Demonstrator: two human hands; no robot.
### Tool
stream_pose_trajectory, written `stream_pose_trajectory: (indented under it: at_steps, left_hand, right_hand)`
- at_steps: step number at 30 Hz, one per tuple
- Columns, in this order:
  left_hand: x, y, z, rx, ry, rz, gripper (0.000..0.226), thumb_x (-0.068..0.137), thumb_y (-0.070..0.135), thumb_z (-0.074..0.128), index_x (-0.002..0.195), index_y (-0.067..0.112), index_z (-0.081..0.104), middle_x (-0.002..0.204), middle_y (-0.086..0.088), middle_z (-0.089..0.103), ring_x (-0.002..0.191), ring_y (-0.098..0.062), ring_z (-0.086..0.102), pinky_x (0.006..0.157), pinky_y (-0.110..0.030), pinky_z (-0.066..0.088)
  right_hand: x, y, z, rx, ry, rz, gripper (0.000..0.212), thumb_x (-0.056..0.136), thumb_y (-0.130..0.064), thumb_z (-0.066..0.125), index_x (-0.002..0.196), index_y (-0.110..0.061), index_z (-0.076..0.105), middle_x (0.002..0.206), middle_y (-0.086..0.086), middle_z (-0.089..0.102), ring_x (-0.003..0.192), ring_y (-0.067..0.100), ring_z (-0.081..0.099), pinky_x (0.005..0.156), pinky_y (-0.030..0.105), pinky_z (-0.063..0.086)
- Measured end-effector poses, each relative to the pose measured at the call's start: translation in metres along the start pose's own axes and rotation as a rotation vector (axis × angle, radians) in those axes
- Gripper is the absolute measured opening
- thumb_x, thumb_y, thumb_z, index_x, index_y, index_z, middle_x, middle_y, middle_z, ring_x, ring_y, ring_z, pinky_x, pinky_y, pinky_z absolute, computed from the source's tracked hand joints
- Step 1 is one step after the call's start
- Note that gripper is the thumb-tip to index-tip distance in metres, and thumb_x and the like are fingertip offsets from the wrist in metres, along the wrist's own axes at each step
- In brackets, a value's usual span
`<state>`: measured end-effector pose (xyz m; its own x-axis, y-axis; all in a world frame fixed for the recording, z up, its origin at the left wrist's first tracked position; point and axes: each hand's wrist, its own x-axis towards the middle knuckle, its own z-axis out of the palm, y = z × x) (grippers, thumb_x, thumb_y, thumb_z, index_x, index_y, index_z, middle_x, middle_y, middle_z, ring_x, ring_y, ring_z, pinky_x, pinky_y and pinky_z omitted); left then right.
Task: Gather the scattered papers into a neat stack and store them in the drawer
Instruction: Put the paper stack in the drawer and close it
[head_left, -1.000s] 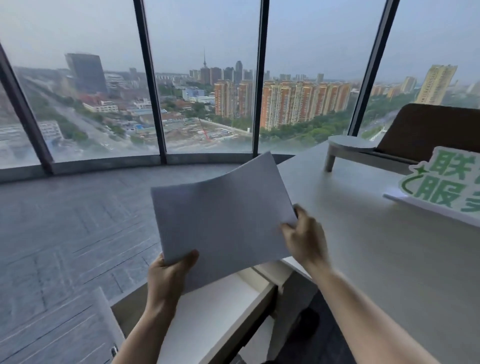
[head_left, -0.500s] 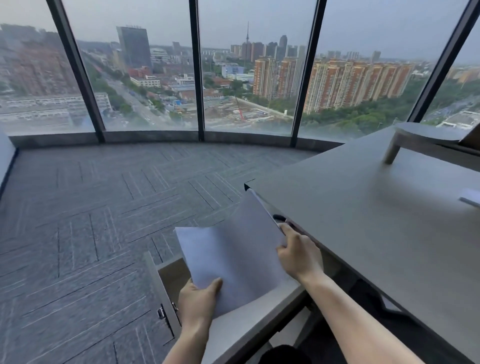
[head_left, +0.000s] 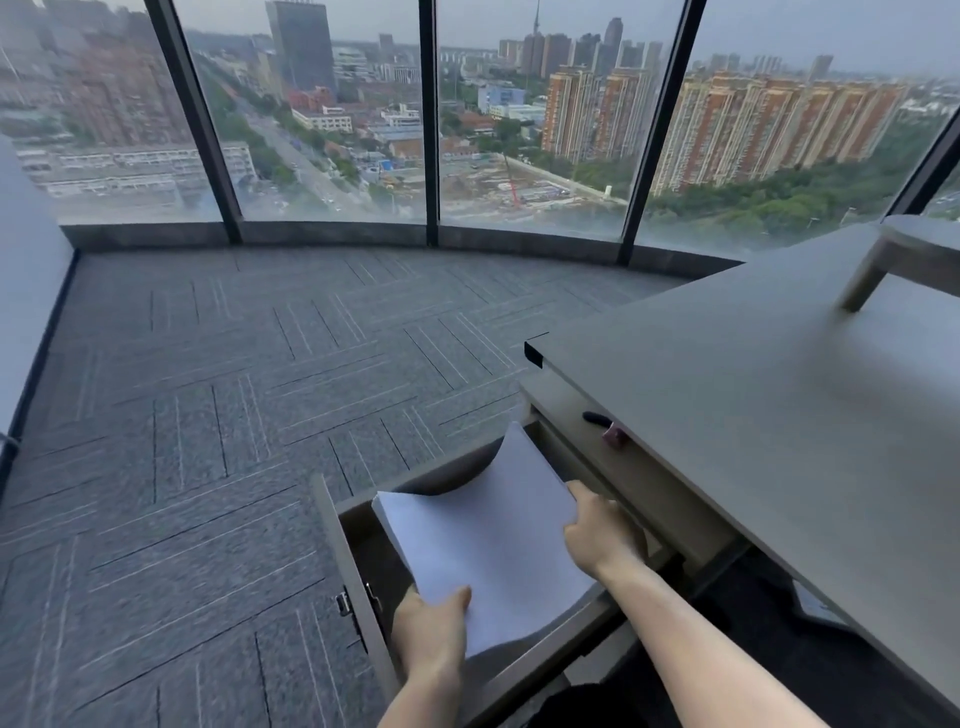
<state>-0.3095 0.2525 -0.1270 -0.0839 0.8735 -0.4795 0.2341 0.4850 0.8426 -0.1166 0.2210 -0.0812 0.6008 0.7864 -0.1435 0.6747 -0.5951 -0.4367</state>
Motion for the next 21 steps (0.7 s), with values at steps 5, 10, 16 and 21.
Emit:
stream_pose_trajectory:
  at_steps: [5,10,16,21]
  left_hand:
    - [0.008,-0.01,0.008,-0.065,0.034,-0.08,0.019,0.072,0.005,0.076,0.085,0.008,0.062,0.093,-0.017,0.071,0.084,-0.029,0.066,0.081,-0.036,0.052]
    - [0.015,-0.017,0.015,-0.124,0.054,-0.17,0.029,0.073,0.001,0.076,0.099,-0.007,0.065,0.096,-0.019,0.068,0.087,-0.028,0.062,0.079,-0.029,0.044]
    - [0.025,-0.02,0.019,-0.074,0.093,-0.28,0.062,0.071,0.009,0.08,0.123,-0.012,0.053,0.126,-0.026,0.059,0.116,-0.038,0.057,0.101,-0.041,0.044]
    - [0.027,-0.018,0.021,-0.09,0.098,-0.326,0.071,0.075,0.007,0.077,0.133,-0.014,0.042,0.139,-0.026,0.048,0.128,-0.039,0.047,0.107,-0.041,0.037]
  right_hand:
    - [0.011,0.004,0.012,-0.001,-0.038,0.028,0.036,0.077,-0.01,0.038,0.101,-0.033,0.051,0.085,-0.008,0.066,0.071,0.023,0.061,0.062,0.035,0.056]
    - [0.023,0.011,0.022,0.027,-0.067,0.067,0.03,0.077,-0.014,0.044,0.099,-0.033,0.05,0.083,-0.009,0.065,0.071,0.021,0.062,0.065,0.038,0.058]
    - [0.031,0.027,0.03,0.101,-0.072,0.207,0.058,0.074,-0.011,0.04,0.126,-0.033,0.049,0.097,-0.005,0.068,0.078,0.023,0.063,0.064,0.03,0.053]
    - [0.034,0.035,0.035,0.091,-0.056,0.275,0.065,0.082,-0.006,0.039,0.145,-0.021,0.037,0.131,0.008,0.059,0.106,0.03,0.061,0.085,0.034,0.052]
